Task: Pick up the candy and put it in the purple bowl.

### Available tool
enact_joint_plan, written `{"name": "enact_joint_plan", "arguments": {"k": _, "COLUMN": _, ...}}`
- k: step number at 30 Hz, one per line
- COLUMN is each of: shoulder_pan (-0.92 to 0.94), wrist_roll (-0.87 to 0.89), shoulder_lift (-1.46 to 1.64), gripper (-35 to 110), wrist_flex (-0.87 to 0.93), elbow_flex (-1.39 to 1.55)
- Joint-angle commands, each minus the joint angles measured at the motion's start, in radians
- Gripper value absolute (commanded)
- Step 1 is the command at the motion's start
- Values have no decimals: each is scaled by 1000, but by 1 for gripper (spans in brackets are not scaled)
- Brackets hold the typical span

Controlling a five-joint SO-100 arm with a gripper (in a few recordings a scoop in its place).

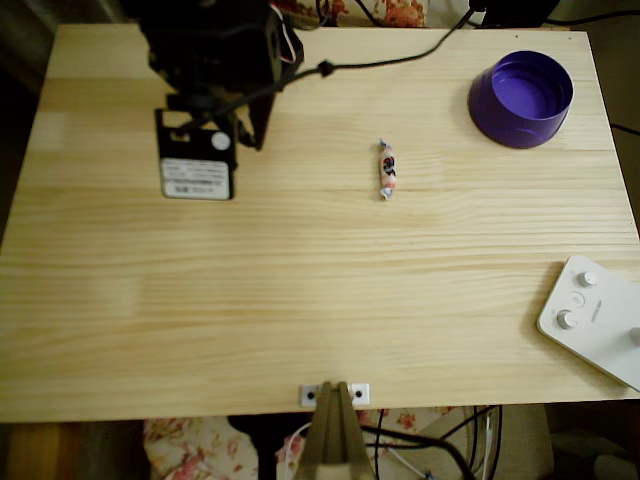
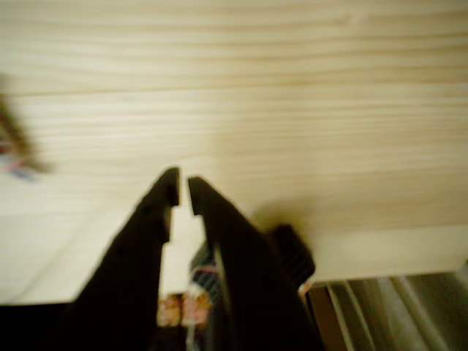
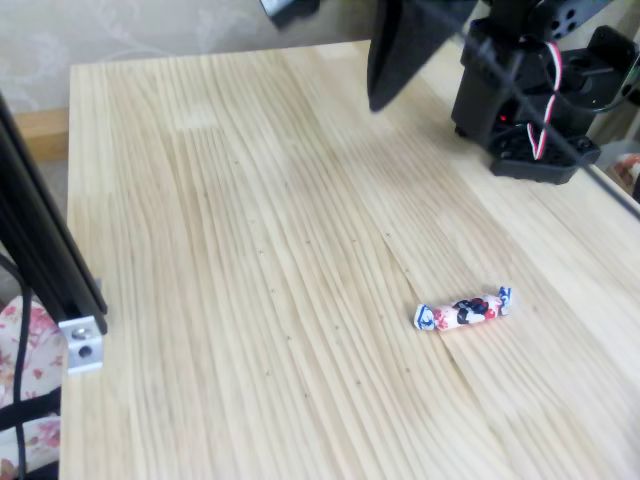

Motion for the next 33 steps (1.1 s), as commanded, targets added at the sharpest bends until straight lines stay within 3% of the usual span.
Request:
{"name": "enact_joint_plan", "arguments": {"k": 1, "shoulder_pan": -67, "wrist_roll": 133, "shoulder_lift": -58, "gripper": -1, "wrist_flex": 75, "elbow_flex": -253}}
{"name": "enact_joint_plan", "arguments": {"k": 13, "shoulder_pan": -347, "wrist_roll": 324, "shoulder_lift": -91, "gripper": -1, "wrist_flex": 146, "elbow_flex": -199}}
{"name": "enact_joint_plan", "arguments": {"k": 23, "shoulder_pan": -522, "wrist_roll": 402, "shoulder_lift": -118, "gripper": -1, "wrist_flex": -29, "elbow_flex": -121}}
{"name": "enact_joint_plan", "arguments": {"k": 33, "shoulder_pan": -578, "wrist_roll": 396, "shoulder_lift": -138, "gripper": -1, "wrist_flex": -35, "elbow_flex": -100}}
